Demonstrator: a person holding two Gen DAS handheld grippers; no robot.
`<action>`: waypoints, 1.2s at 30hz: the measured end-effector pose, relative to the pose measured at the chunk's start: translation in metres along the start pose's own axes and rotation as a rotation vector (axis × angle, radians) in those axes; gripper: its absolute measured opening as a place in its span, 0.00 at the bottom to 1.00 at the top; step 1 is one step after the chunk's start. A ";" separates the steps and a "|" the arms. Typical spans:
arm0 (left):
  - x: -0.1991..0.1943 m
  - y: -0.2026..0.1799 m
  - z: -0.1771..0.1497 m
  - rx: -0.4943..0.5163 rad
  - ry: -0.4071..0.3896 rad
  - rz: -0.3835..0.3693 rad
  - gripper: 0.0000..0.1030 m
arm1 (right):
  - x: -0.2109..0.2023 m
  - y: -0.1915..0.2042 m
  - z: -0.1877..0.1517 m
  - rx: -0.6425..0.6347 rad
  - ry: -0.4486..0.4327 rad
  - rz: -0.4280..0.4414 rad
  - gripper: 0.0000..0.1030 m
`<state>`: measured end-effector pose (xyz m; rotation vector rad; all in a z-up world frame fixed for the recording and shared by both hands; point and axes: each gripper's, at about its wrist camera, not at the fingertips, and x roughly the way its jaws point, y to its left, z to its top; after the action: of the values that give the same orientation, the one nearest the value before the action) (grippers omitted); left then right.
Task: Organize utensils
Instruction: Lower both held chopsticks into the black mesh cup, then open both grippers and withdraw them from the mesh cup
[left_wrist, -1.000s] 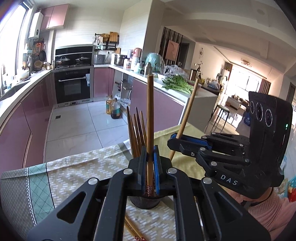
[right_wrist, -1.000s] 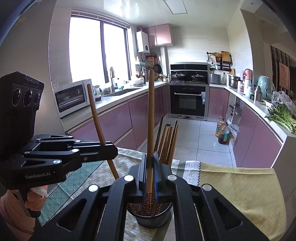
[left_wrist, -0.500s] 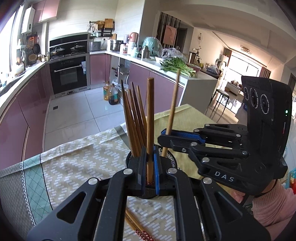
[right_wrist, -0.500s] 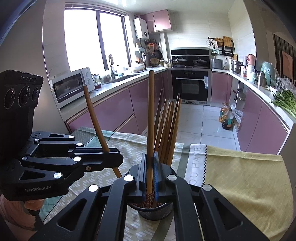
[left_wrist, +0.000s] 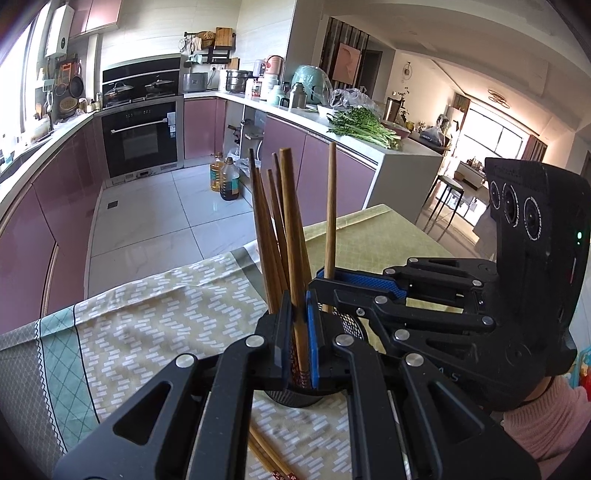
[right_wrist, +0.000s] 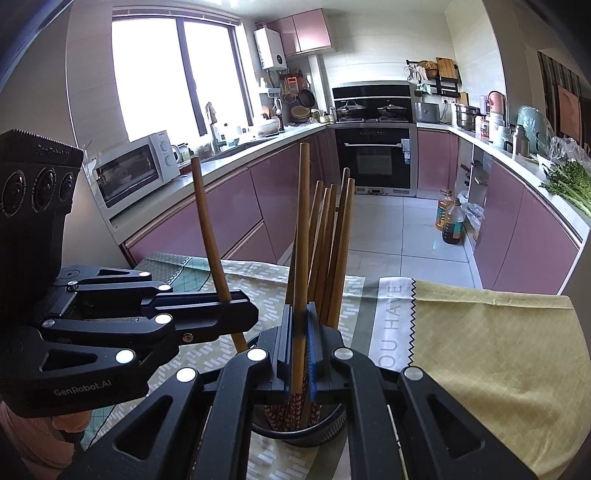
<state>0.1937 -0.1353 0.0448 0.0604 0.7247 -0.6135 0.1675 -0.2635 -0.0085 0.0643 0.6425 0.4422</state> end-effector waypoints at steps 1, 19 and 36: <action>0.002 0.001 0.001 -0.003 0.001 0.000 0.08 | 0.001 0.000 0.000 0.003 0.001 0.002 0.06; 0.027 0.022 -0.023 -0.059 0.044 -0.005 0.16 | 0.001 -0.014 -0.010 0.061 0.006 0.007 0.08; -0.039 0.057 -0.111 -0.145 -0.058 0.090 0.31 | -0.022 0.043 -0.074 -0.060 0.068 0.202 0.39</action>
<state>0.1347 -0.0397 -0.0231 -0.0580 0.7047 -0.4732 0.0917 -0.2398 -0.0469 0.0580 0.6926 0.6607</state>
